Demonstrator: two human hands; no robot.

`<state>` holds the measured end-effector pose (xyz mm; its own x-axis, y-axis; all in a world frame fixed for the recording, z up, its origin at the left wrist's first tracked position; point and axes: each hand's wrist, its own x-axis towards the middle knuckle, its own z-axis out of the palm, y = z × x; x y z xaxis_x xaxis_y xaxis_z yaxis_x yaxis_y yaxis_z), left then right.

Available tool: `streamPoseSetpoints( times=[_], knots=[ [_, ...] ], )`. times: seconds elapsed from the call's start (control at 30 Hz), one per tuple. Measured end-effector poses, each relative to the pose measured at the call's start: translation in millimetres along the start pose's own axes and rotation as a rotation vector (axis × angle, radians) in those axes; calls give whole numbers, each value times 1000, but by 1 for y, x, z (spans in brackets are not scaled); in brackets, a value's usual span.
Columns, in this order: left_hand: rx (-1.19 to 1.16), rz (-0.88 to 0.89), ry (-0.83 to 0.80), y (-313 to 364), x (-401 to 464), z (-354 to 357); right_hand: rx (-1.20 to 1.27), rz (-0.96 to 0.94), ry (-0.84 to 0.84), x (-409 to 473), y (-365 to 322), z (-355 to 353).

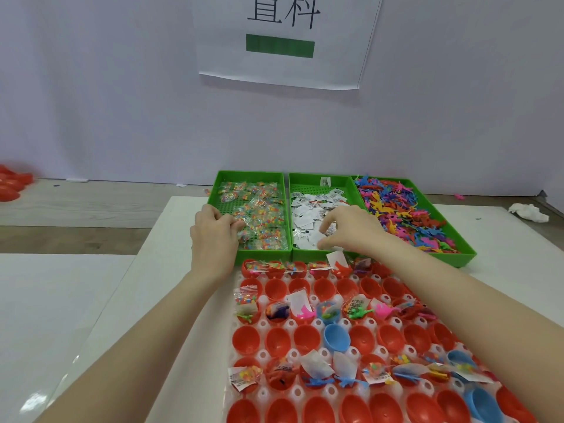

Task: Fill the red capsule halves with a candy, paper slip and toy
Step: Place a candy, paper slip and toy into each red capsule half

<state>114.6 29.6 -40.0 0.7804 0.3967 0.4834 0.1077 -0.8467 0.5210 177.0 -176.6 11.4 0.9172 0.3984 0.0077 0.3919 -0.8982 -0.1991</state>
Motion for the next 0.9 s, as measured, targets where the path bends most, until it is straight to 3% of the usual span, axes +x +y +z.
streamPoseSetpoints(
  times=[0.27,0.37,0.5,0.63,0.7,0.8,0.9],
  knots=[
    [-31,-12,-44,-1,1,1,269,67,62,-3,9,-9],
    [-83,26,-50,-3,3,0,162,45,138,-8,10,-13],
    [-363,-56,44,0,1,-6,36,39,288,-20,8,-21],
    [-609,-227,170,24,-1,-25,398,21,512,-37,3,-31],
    [-813,-289,95,43,-11,-40,654,-13,492,-54,-9,-41],
    [-1051,-333,-183,74,-42,-67,991,-123,320,-89,-31,-58],
    [-1240,-365,-475,96,-77,-95,1121,-193,152,-126,-44,-63]
  ],
)
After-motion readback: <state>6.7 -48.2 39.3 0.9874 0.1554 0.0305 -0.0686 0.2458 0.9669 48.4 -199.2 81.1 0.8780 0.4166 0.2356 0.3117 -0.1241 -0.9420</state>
